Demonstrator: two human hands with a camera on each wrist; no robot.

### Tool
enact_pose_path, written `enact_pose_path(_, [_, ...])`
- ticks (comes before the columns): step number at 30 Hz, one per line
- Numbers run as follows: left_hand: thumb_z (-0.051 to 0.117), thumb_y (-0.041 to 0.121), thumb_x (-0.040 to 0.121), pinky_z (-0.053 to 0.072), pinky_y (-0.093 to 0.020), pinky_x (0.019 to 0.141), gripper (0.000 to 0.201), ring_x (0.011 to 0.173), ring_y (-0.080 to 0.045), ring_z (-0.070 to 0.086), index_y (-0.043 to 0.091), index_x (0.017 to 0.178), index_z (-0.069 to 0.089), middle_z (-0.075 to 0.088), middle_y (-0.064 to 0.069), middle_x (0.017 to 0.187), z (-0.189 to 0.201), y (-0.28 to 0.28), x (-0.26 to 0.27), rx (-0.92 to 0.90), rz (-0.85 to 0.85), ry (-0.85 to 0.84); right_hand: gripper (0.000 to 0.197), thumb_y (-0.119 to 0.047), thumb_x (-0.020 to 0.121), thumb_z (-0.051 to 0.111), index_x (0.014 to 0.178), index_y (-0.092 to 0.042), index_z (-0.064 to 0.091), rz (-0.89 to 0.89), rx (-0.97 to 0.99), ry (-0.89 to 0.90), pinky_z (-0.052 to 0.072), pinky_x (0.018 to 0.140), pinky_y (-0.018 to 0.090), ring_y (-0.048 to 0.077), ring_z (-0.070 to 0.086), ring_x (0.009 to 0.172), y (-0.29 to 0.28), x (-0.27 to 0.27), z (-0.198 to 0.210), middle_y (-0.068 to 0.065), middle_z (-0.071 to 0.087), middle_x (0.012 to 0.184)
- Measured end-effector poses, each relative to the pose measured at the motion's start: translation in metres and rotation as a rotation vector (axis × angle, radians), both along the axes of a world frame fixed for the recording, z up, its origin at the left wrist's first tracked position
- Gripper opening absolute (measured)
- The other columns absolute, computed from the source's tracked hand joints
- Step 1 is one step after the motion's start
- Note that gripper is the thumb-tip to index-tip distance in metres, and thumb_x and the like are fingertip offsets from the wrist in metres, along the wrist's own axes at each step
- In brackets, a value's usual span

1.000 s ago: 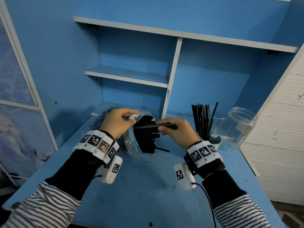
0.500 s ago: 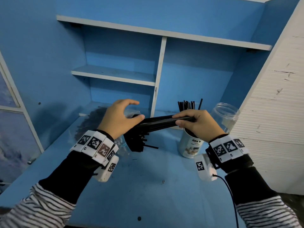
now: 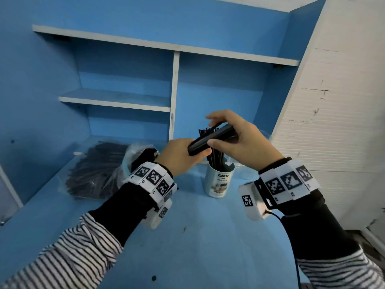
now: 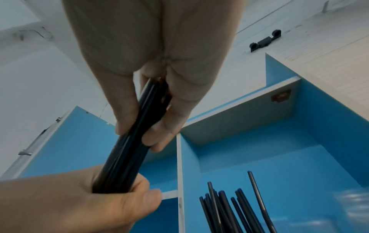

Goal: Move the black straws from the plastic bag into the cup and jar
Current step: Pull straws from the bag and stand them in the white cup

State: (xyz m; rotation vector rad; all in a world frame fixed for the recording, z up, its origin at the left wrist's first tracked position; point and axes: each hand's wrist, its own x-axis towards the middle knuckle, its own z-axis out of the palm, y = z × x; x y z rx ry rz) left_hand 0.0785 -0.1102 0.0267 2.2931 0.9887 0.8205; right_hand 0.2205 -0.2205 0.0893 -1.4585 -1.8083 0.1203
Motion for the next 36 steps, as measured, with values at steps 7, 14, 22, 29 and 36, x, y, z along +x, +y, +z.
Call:
enact_pose_path(7, [0.059,0.062,0.075,0.043,-0.036,0.059,0.049,0.046,-0.012,0.041,0.017,0.063,0.043,0.039,0.011,0.047,-0.01,-0.024,0.023,-0.369,-0.19,-0.395,0.034,-0.017,0.095,0.057,0.128,-0.023,0.052,0.021,0.298,0.202,0.053,0.089,0.026,0.006,0.058,0.103,0.003,-0.028,0.009,-0.012,0.055,0.122])
enact_pose_path(14, [0.065,0.02,0.089,0.047,-0.012,0.066,0.019,0.062,0.001,0.06,0.008,0.075,0.064,0.066,0.0,0.071,-0.045,-0.027,0.014,-0.455,-0.179,-0.274,0.019,-0.016,0.096,0.054,0.109,-0.013,0.067,-0.056,0.095,-0.026,0.04,0.08,0.002,-0.003,0.056,0.087,0.02,-0.028,-0.032,-0.013,0.063,0.096])
enact_pose_path(22, [0.066,0.033,0.089,0.051,-0.031,0.085,0.034,0.08,-0.016,0.063,0.0,0.084,0.068,0.07,-0.014,0.086,-0.068,-0.02,0.01,-0.531,-0.164,-0.158,0.022,-0.014,0.094,0.057,0.115,-0.011,0.065,-0.004,0.085,-0.081,0.035,0.088,0.001,-0.006,0.049,0.098,0.025,-0.028,-0.049,-0.004,0.064,0.109])
enact_pose_path(29, [0.06,0.039,0.092,0.05,-0.037,0.084,0.034,0.066,-0.013,0.062,0.011,0.075,0.051,0.05,0.005,0.057,-0.045,-0.027,0.011,-0.568,-0.183,-0.267,0.091,-0.056,0.07,0.073,0.145,-0.025,0.031,-0.126,-0.05,0.208,0.044,0.096,0.018,0.004,0.048,0.115,0.012,-0.02,-0.039,-0.009,0.043,0.134])
enact_pose_path(36, [0.064,0.011,0.09,0.056,-0.043,0.085,0.032,0.051,-0.014,0.05,0.01,0.059,0.054,0.049,-0.001,0.048,-0.013,-0.045,0.007,-0.664,-0.535,0.02,0.034,-0.035,0.077,0.078,0.107,-0.023,0.068,0.068,-0.297,0.11,0.048,0.08,0.016,-0.004,0.061,0.086,0.013,-0.01,-0.043,-0.025,0.063,0.087])
